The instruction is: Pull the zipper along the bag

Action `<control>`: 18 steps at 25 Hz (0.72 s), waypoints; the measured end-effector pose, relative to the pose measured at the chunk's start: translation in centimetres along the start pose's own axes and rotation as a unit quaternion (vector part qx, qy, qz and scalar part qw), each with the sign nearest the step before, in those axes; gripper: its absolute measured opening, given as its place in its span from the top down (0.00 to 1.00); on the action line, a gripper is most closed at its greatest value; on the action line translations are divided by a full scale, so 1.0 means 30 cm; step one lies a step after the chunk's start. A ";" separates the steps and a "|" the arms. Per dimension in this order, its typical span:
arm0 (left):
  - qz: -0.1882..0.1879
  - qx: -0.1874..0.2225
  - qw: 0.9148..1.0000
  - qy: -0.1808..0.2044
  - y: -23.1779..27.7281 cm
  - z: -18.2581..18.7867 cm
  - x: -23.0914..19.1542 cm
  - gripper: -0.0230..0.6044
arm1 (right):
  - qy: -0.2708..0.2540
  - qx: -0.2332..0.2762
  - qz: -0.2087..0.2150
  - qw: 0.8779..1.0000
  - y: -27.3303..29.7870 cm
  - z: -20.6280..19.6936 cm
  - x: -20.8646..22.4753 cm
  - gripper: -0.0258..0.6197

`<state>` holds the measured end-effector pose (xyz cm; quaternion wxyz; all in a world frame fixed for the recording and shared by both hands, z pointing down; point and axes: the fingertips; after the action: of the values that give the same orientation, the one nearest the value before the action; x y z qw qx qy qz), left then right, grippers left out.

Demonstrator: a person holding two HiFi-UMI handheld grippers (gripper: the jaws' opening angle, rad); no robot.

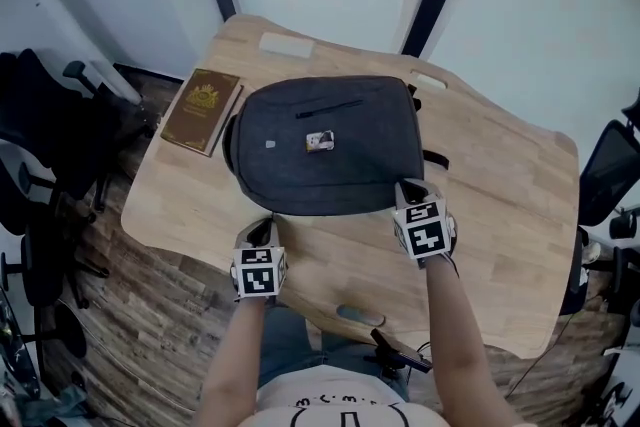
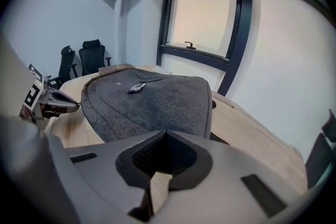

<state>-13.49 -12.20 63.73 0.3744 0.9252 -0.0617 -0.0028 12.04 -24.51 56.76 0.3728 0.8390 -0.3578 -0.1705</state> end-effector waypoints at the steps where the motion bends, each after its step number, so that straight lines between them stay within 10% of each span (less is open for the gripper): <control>1: -0.004 0.000 1.000 0.002 0.004 0.001 -0.018 0.93 | -0.009 -0.003 -0.005 1.000 0.003 -0.001 0.001 0.88; 18: -0.074 0.012 0.996 0.051 0.093 0.089 -0.242 0.93 | 0.007 -0.034 -0.064 0.997 0.009 -0.007 0.011 0.88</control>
<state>-21.14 -15.20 63.45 0.3648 0.9306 0.0261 0.0175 12.26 -24.77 57.09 0.3923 0.8482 -0.2943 -0.2000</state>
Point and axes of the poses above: the fingertips, and each gripper's own axes: y forward along the fingers, x to its right, z out of its top, and after that the axes turned 12 degrees about z, right-handed
